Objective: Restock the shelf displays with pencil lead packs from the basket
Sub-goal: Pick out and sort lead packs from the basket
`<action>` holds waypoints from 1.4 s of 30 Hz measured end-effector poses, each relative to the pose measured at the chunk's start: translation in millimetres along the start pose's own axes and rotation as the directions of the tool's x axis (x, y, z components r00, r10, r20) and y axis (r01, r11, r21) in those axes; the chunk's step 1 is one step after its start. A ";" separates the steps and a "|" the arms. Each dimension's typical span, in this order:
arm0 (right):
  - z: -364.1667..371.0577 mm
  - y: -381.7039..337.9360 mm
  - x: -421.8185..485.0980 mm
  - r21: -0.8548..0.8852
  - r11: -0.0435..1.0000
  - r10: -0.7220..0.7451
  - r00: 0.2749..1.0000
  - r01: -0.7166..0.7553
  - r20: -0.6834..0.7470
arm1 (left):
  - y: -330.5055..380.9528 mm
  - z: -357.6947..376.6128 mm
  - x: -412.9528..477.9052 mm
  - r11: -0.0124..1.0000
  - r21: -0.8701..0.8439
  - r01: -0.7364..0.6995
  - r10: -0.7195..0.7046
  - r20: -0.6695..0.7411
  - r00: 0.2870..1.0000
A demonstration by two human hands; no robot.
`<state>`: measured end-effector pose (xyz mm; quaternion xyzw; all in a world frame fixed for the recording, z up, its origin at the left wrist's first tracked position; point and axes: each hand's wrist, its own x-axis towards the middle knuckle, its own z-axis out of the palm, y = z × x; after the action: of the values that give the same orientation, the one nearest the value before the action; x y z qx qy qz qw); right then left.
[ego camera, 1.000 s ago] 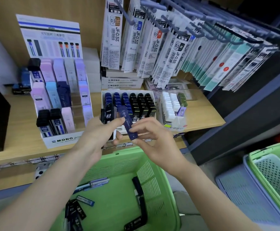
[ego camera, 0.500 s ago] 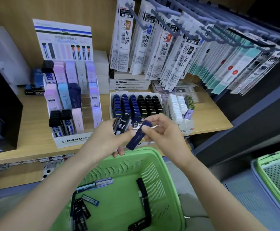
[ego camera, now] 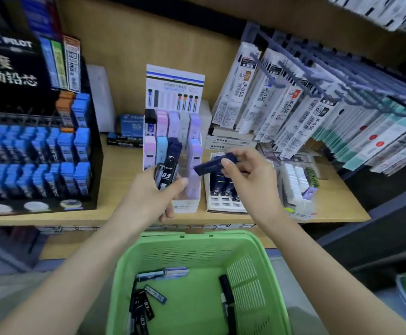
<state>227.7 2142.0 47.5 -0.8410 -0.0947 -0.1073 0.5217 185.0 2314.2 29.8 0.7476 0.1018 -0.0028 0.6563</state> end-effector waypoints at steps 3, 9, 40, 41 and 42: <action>20.6 -13.0 16.0 -0.088 0.993 -0.080 0.996 0.083 0.033 | 5.7 -17.2 -5.9 0.999 -0.045 -0.009 0.007 -0.029 1.000; 48.6 -20.3 37.8 -0.343 0.919 -0.150 0.976 0.197 0.159 | 8.0 -50.5 -11.5 0.998 -0.055 0.004 -0.008 -0.066 0.998; 71.8 -16.3 50.7 -0.550 0.747 -0.218 0.919 0.373 0.328 | 8.2 -59.2 -4.8 0.997 -0.075 -0.003 0.000 -0.038 0.999; 72.0 -16.0 50.3 -0.556 0.743 -0.217 0.920 0.373 0.327 | 8.2 -59.1 -4.9 0.997 -0.075 -0.004 0.001 -0.037 0.999; 72.3 -16.1 50.6 -0.561 0.741 -0.211 0.921 0.369 0.326 | 8.2 -59.0 -4.8 0.997 -0.074 -0.004 0.001 -0.035 0.999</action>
<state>277.8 2216.4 44.1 -0.9452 -0.2481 -0.1094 0.1819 173.9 2370.4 46.6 0.7227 0.1122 0.0149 0.6818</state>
